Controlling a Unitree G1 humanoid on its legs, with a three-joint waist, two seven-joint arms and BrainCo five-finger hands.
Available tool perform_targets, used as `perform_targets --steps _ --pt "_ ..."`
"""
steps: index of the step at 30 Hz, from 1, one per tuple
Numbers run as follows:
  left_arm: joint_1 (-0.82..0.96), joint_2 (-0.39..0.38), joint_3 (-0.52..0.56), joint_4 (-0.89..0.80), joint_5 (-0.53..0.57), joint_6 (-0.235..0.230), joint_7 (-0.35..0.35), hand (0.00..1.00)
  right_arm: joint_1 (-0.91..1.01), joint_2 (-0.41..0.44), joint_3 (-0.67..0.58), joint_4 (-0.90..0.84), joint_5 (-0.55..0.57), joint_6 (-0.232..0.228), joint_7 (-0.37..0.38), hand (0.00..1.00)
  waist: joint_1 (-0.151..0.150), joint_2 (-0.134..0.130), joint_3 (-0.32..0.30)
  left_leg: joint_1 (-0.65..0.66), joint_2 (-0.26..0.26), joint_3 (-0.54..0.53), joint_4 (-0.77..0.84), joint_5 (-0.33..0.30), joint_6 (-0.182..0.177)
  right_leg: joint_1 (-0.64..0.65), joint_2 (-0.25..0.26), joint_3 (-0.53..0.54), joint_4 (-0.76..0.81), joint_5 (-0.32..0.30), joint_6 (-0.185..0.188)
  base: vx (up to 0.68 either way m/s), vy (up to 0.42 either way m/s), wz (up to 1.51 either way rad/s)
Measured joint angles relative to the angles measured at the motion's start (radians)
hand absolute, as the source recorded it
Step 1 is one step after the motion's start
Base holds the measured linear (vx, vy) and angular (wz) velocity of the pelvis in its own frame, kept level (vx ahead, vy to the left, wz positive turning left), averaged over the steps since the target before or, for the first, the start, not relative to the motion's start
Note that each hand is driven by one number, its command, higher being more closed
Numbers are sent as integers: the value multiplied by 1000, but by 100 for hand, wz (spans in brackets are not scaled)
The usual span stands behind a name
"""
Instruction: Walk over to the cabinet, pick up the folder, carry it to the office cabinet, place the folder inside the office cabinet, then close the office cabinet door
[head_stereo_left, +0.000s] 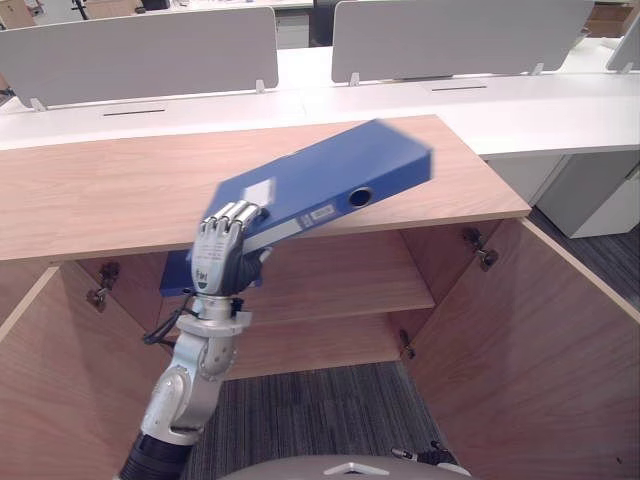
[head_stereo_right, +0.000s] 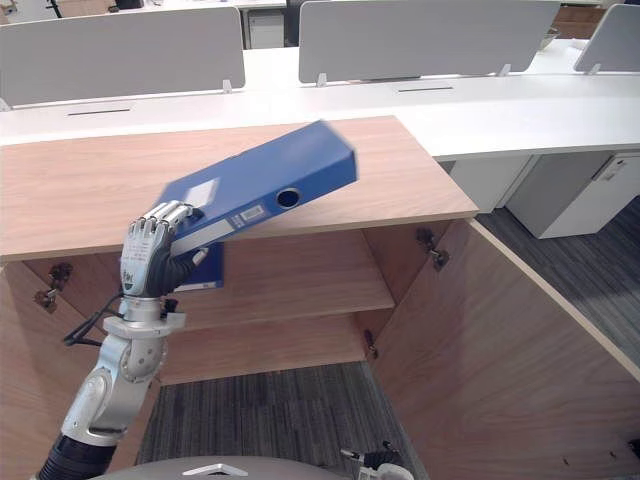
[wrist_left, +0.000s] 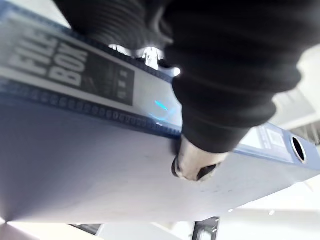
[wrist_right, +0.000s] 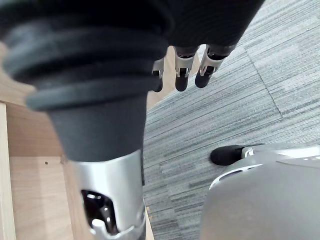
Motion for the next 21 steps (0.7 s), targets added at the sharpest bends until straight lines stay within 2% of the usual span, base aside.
perform_targets --steps 3,5,7,10,15,16,17,21 --pt "21 -29 -42 -56 -110 -38 1 100 14 1 25 -51 1 -6 -18 0 -5 4 -3 -3 0 2 0 0 0 -6 -1 6 9 0 0 -21 -12 -7" --pt "52 -54 -80 -99 -234 -75 1 100 21 8 41 -111 1 -26 -38 0 -2 6 -5 -5 1 10 0 1 1 -21 0 17 22 -2 2 -54 -10 -13" --pt "75 -67 -105 -122 -315 -88 1 100 23 12 62 -165 1 -39 -42 0 1 9 -9 -6 2 20 -1 1 1 -34 0 28 33 -3 3 -55 -9 -15" --pt "97 -83 -132 -155 -448 -100 3 100 34 32 82 -299 3 -51 -66 0 1 9 -9 -6 -1 23 -5 4 5 -37 -3 30 41 -5 8 -41 -6 -2" --pt "130 -104 -132 -224 -650 -125 31 100 64 68 106 -565 26 -104 -80 0 2 3 -14 -16 -2 24 -5 7 8 -53 -3 31 43 -4 11 -21 -3 0" --pt "145 -108 -129 -237 -732 -154 24 100 74 81 106 -669 44 -124 -79 0 2 0 -15 -19 -2 23 0 8 8 -55 -3 31 43 -3 11 0 0 0" --pt "147 -109 -128 -238 -743 -155 21 100 76 82 106 -687 45 -127 -79 0 2 -1 -15 -19 -2 23 0 8 8 -55 -3 31 42 -3 11 0 0 0" --pt "186 -123 -112 -248 -855 -171 -21 100 117 119 107 -933 82 -172 -75 0 2 -16 -13 -20 -2 23 1 7 9 -55 -3 31 40 -3 12 0 0 0"
